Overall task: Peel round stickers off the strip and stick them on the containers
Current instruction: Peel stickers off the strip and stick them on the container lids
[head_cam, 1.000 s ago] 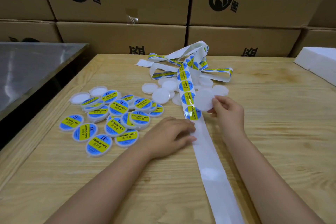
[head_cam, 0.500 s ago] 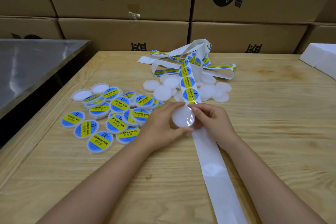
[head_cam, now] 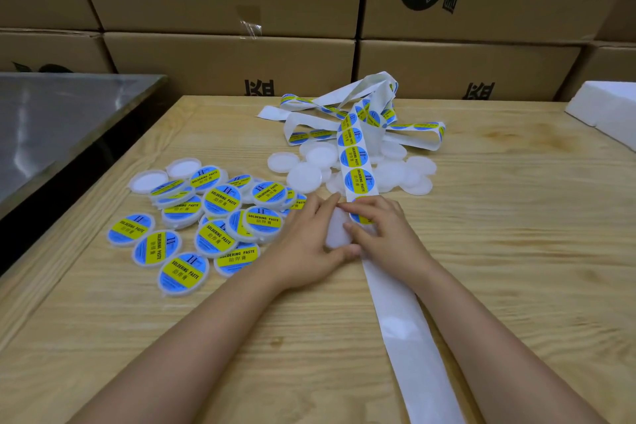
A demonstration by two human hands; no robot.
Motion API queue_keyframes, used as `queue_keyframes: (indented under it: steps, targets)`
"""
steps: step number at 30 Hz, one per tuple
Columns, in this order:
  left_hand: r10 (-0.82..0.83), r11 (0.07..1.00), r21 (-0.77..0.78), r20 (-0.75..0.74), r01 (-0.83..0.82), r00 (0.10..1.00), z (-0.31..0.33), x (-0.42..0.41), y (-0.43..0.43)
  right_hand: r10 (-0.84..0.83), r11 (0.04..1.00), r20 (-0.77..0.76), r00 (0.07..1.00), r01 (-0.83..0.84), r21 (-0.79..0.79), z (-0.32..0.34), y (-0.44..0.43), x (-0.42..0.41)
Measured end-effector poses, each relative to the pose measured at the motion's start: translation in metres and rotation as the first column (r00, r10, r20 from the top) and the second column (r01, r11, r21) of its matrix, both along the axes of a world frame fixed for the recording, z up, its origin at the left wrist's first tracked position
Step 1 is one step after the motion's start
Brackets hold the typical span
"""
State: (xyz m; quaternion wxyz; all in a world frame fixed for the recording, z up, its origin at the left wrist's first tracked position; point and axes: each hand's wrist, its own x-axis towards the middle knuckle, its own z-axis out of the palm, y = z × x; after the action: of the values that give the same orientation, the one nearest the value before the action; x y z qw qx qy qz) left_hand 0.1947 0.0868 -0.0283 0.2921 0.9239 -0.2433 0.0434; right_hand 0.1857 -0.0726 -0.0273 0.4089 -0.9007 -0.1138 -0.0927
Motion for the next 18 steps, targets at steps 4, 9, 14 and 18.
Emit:
queue_keyframes:
  steps: [4,9,14,18]
  targets:
    - [0.019,0.996,-0.080,-0.110,-0.028,0.994,0.005,0.004,0.005,-0.023,0.997,0.013,1.000,0.024,-0.071,-0.001,0.001,0.002]
    - [0.146,0.986,-0.088,0.021,-0.144,0.989,0.001,0.006,0.004,-0.105,0.956,0.031,0.994,0.110,-0.273,0.003,-0.008,0.002]
    - [0.295,0.925,0.170,0.242,-0.340,0.924,-0.004,0.004,0.002,-0.189,0.948,0.123,0.974,0.214,-0.237,0.003,-0.010,0.002]
    - [0.293,0.809,0.389,0.383,-0.441,0.876,0.000,-0.001,-0.001,-0.153,0.977,0.116,0.981,0.168,-0.133,0.002,-0.011,0.003]
